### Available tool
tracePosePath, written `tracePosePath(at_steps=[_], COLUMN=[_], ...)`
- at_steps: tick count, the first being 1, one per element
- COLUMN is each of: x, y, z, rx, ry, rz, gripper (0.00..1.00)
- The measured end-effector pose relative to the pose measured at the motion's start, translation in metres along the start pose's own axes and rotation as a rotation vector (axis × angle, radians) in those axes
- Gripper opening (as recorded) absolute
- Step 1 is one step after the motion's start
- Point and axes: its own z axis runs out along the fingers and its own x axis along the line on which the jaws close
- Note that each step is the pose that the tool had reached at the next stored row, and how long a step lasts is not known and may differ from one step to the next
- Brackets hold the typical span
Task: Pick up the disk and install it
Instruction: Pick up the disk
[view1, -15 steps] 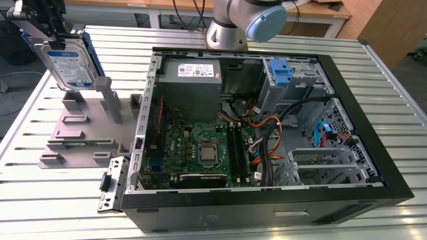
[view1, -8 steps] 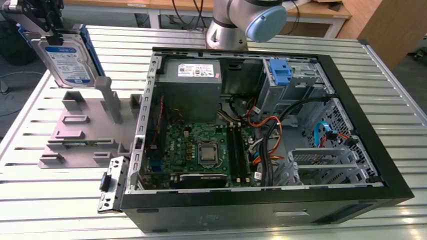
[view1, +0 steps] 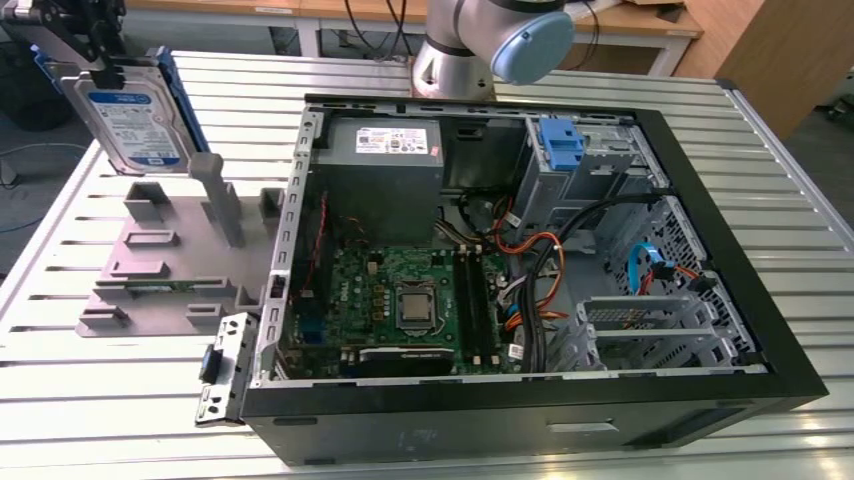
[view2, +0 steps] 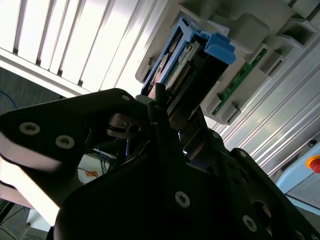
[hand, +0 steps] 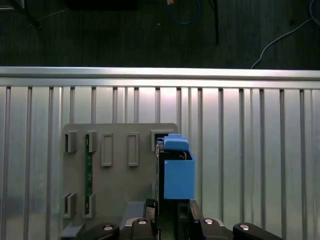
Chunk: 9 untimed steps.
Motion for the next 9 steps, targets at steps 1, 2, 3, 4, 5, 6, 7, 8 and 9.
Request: tracePosePath(at_steps=[1, 2, 3, 4, 5, 6, 7, 8, 9], x=[0.0, 0.0, 0.0, 0.0, 0.0, 0.0, 0.0, 0.0, 0.0], y=[0.0001, 0.0001, 0.0001, 0.0002, 0.0002, 0.0002, 0.0002, 0.0002, 0.0002], z=[0.0, 0.0, -0.0002, -0.0003, -0.0004, -0.0006, -0.0007, -0.0008, -0.0008], rx=[0.0005, 0.0007, 0.0007, 0.0006, 0.0007, 0.0007, 0.0007, 0.0006, 0.0006], ry=[0.0, -0.0001, -0.0001, 0.0, -0.0001, -0.0001, 0.0, 0.0, 0.0], rz=[0.0, 0.0, 0.0, 0.0, 0.0, 0.0, 0.0, 0.0, 0.0], gripper=[0.35, 0.35, 0.35, 0.35, 0.35, 0.35, 0.35, 0.35, 0.35])
